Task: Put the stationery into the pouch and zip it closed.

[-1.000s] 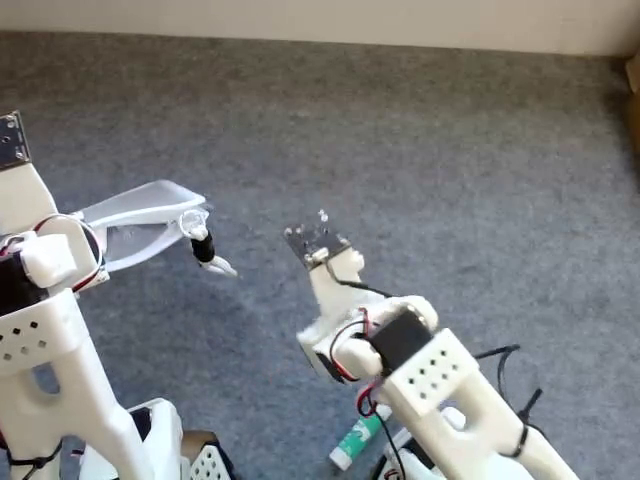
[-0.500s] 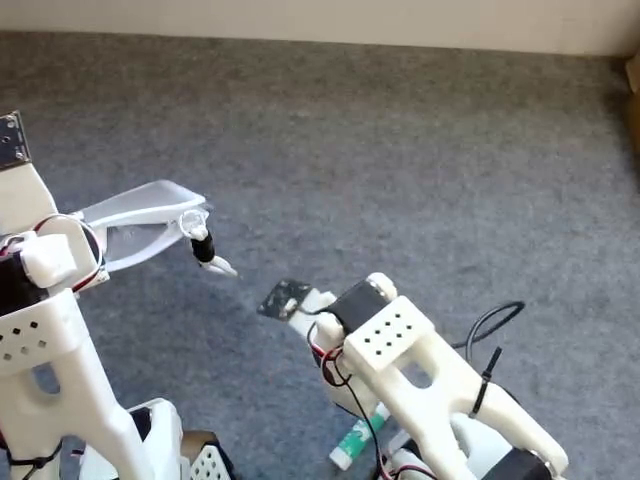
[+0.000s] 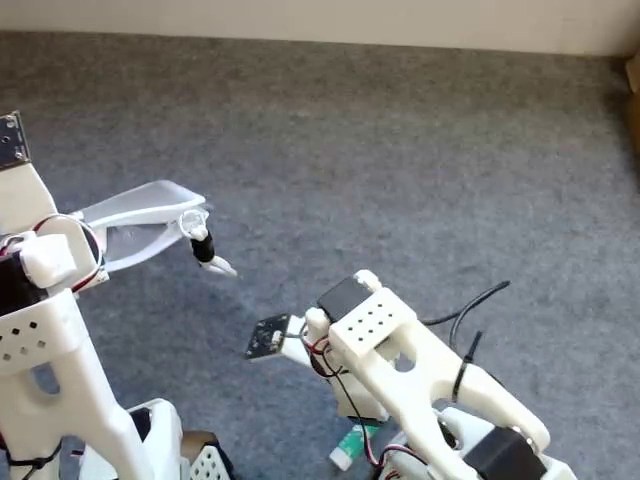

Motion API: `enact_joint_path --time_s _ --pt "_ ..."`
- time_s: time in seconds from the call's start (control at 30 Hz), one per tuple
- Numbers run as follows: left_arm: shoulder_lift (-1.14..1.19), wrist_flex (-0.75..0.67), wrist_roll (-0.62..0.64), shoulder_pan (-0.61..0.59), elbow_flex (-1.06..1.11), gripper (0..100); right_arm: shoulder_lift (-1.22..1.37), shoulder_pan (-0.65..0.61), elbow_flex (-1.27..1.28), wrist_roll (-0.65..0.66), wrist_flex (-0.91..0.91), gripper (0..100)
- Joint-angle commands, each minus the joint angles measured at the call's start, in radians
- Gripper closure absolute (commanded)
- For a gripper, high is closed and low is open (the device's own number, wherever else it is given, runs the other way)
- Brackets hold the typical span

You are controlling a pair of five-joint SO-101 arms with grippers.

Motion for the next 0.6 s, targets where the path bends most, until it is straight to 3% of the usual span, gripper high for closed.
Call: enact_joint_path --time_s 0.0,0.23,0.57 --pt "-0.005 -0.020 0.005 -0.015 -0.002 99 0.001 0.005 0.091 0.014 -0.159 76.2" --pt "-0.005 -0.021 0.005 -0.015 -0.002 99 0.001 0.005 0.246 0.015 -0.318 76.2" --pt "-0.002 -0.021 0.005 -0.015 -0.002 99 0.001 0.012 0.266 0.009 -0.596 76.3"
